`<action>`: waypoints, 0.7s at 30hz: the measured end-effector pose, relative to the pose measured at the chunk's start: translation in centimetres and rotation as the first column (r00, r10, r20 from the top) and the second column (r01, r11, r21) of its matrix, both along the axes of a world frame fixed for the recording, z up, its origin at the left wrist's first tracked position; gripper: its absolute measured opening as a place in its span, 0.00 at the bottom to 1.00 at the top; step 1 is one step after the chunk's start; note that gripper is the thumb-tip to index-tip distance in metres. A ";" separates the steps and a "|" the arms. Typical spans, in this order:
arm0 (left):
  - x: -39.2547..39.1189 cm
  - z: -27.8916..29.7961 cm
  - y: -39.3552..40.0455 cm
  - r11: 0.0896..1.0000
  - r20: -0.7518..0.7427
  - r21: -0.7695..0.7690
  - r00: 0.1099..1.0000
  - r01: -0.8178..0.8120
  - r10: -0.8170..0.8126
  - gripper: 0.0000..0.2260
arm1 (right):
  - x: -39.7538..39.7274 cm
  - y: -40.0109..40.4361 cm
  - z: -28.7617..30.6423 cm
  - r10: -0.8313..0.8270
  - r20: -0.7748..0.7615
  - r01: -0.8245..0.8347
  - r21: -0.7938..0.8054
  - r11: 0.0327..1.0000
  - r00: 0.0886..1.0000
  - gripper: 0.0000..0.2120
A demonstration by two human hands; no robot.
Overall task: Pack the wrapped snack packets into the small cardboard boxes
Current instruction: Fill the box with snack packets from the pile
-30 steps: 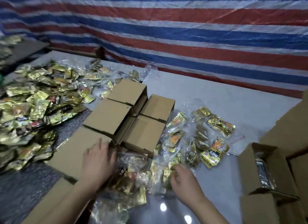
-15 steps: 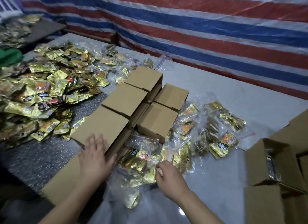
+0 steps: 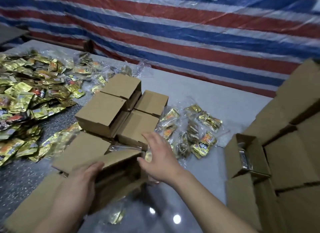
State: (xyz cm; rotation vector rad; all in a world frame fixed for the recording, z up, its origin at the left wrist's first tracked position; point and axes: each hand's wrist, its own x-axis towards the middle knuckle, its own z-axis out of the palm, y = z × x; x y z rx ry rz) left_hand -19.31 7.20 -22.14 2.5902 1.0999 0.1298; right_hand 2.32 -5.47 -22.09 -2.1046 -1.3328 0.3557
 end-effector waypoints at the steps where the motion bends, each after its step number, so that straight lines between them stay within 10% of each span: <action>1: 1.0 0.4 -1.2 0.995 0.071 -0.078 0.996 0.068 -0.062 0.17 | 0.7 -0.8 0.7 0.041 0.046 -0.039 -0.030 0.999 0.998 0.33; 8: 10.7 -2.4 -7.4 0.858 0.272 -0.337 0.913 0.387 -0.304 0.12 | 5.2 -10.2 0.3 0.025 0.132 0.024 -0.352 0.936 0.991 0.09; 21: 18.5 -11.4 -12.1 0.626 0.087 -0.573 0.799 0.529 -0.595 0.10 | 4.7 -20.9 -11.2 -0.356 0.033 0.321 -0.515 0.795 0.934 0.09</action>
